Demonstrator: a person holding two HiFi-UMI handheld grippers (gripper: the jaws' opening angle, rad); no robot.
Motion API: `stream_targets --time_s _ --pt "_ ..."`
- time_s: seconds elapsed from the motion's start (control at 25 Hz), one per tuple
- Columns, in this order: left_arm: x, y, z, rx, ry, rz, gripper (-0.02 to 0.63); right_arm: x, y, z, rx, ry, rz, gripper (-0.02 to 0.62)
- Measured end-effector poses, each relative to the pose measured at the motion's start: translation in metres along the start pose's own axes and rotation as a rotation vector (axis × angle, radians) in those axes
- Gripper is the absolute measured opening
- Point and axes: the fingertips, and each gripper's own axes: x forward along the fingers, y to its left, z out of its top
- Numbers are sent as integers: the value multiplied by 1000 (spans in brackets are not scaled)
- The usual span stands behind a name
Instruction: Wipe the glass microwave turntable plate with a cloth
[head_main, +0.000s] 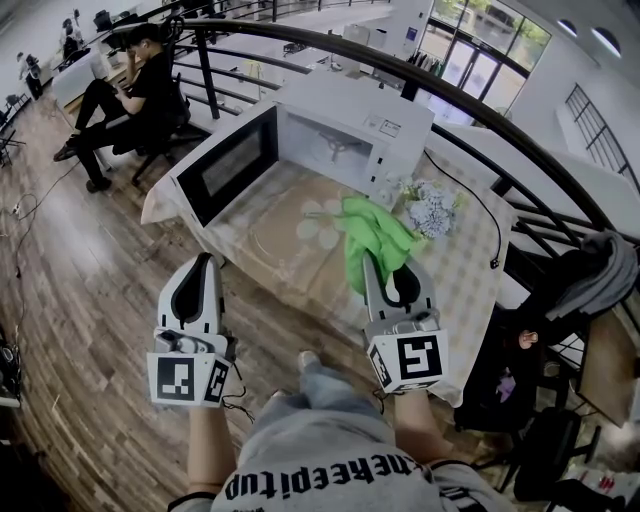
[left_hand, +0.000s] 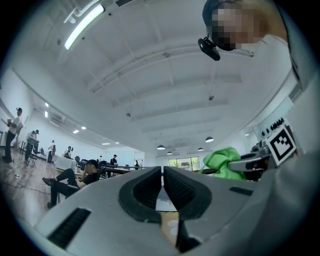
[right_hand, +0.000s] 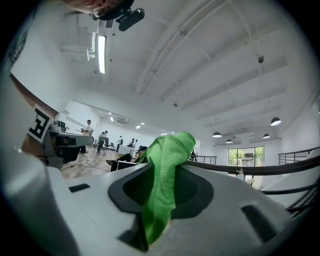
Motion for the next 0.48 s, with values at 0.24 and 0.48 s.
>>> stream_targets --time_s 0.24,0.48 --pt "4 1 -2 -7 2 -2 15 4 -1 2 6 -7 1 87" --pt "11 3 -4 -10 8 0 15 11 -2 1 11 -4 6 87"
